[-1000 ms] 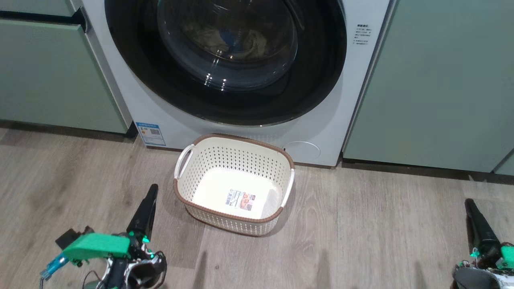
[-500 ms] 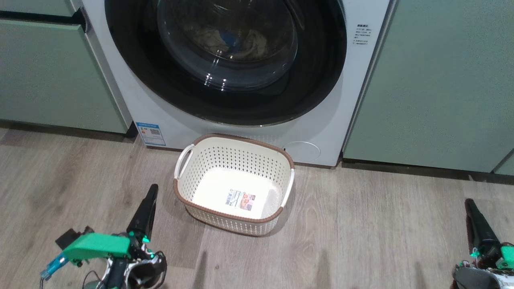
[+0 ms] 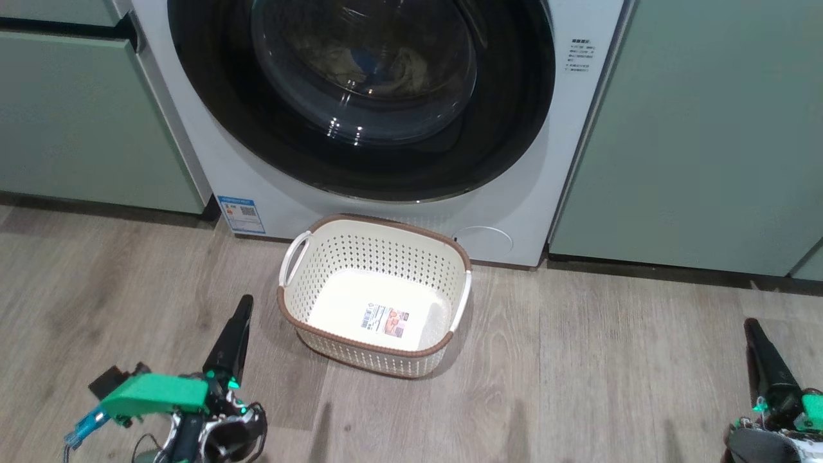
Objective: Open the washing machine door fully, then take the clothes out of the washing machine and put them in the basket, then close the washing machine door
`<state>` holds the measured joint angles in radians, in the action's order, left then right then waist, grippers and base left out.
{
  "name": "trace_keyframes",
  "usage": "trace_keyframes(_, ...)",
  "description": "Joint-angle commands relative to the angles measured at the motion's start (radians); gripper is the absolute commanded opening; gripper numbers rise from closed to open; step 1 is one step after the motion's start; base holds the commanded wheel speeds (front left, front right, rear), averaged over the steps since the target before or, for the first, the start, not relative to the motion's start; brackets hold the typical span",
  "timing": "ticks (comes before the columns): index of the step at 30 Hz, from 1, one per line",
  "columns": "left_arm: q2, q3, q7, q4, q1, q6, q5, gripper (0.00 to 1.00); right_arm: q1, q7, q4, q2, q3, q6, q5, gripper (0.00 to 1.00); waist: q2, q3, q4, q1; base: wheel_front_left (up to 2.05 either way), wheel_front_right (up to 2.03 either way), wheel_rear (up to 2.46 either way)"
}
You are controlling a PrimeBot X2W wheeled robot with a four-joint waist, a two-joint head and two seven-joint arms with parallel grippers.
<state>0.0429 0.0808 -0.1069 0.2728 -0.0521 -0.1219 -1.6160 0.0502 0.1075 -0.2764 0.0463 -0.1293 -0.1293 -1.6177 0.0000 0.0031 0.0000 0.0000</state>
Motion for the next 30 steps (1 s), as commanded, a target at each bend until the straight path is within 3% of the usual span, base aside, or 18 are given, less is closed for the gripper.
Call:
trace_keyframes(1, 0.007, 0.033, -0.006, -0.028, -0.056, -0.009, 0.007, 0.00, 0.058, 0.005, 0.032, 0.004, 0.016, -0.001, 0.009, 0.00, 0.0000, 0.000, 0.000, 0.0000, 0.00, 0.00, 0.00)
trace_keyframes(18, 0.007, 0.033, -0.006, -0.028, -0.056, -0.009, 0.007, 0.00, 0.058, 0.005, 0.032, 0.004, 0.016, -0.001, 0.009, 0.00, 0.0000, 0.000, 0.000, 0.0000, 0.00, 0.00, 0.00)
trace_keyframes(19, 0.000, 0.000, 0.000, 0.000, 0.000, 0.000, 0.000, 1.00, 0.000, 0.000, 0.000, 0.000, 0.000, 0.000, 0.000, 1.00, 0.0000, 0.000, 0.000, 0.0000, 0.00, 0.00, 0.00)
trace_keyframes(22, -0.003, -0.003, 0.001, 0.034, 0.017, 0.002, 0.000, 1.00, -0.016, 0.000, -0.036, -0.003, 0.005, 0.000, 0.000, 1.00, 0.0000, 0.000, 0.000, 0.0000, 0.00, 0.00, 0.00)
trace_keyframes(23, -0.005, -0.005, 0.001, 0.050, 0.030, 0.002, 0.000, 0.00, -0.029, -0.001, -0.052, -0.006, 0.006, 0.000, 0.000, 0.00, 0.0000, 0.000, 0.000, 0.0000, 0.00, 0.00, 0.00)
trace_keyframes(24, -0.006, -0.007, 0.001, 0.060, 0.038, 0.002, 0.000, 1.00, -0.037, -0.001, -0.062, -0.009, 0.007, 0.000, 0.000, 1.00, 0.0000, 0.000, 0.000, 0.0000, 0.00, 0.00, 0.00)
trace_keyframes(30, -0.006, -0.013, 0.015, 0.048, 0.032, 0.001, 0.004, 1.00, -0.032, -0.012, -0.050, -0.008, 0.009, 0.000, 0.008, 1.00, 0.0000, 0.000, 0.000, 0.0000, 0.00, 0.00, 0.00)
